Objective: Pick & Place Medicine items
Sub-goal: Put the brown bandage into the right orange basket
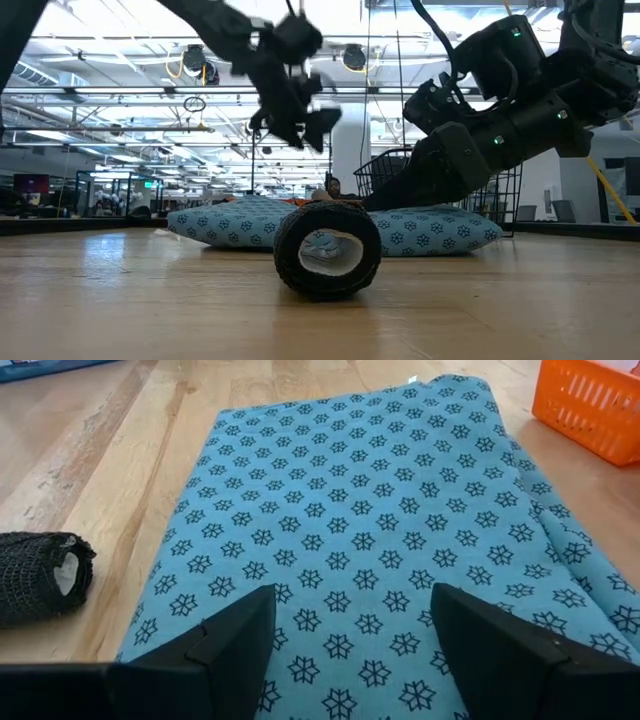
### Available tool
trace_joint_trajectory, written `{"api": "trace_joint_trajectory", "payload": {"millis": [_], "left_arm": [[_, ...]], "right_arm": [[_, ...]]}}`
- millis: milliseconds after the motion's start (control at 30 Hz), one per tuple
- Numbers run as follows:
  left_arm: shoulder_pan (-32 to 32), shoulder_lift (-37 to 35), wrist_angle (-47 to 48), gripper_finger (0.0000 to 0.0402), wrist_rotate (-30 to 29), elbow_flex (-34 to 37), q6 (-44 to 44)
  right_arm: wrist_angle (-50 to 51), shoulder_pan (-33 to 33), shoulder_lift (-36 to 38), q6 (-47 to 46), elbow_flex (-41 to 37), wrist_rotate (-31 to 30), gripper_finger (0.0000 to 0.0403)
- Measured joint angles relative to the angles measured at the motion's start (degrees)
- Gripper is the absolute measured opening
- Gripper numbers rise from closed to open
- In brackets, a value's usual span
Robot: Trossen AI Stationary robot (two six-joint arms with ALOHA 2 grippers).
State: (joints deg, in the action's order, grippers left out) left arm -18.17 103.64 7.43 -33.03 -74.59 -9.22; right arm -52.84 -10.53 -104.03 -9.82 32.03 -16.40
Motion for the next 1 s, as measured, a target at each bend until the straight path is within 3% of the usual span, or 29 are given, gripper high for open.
{"api": "trace_joint_trajectory", "payload": {"millis": [367, 600, 800, 1000], "left_arm": [[-9.9, 8.5, -4.6, 0.0227, 0.0, 0.1, -5.0], [-11.1, 8.5, -4.5, 0.0227, 9.6, 0.1, -5.9], [-10.2, 8.5, -4.4, 0.0227, 11.2, 0.1, -6.0], [-9.9, 9.4, -4.2, 0.0227, 17.4, 0.0, -7.3]], "right_arm": [[-0.4, 0.0, 0.0, 0.0, 0.0, 0.0, 0.0256], [-0.4, 0.0, 0.0, 0.0, 0.0, 0.0, 0.0256], [-0.4, 0.0, 0.0, 0.0, 0.0, 0.0, 0.0256], [-0.4, 0.0, 0.0, 0.0, 0.0, 0.0, 0.0256]]}}
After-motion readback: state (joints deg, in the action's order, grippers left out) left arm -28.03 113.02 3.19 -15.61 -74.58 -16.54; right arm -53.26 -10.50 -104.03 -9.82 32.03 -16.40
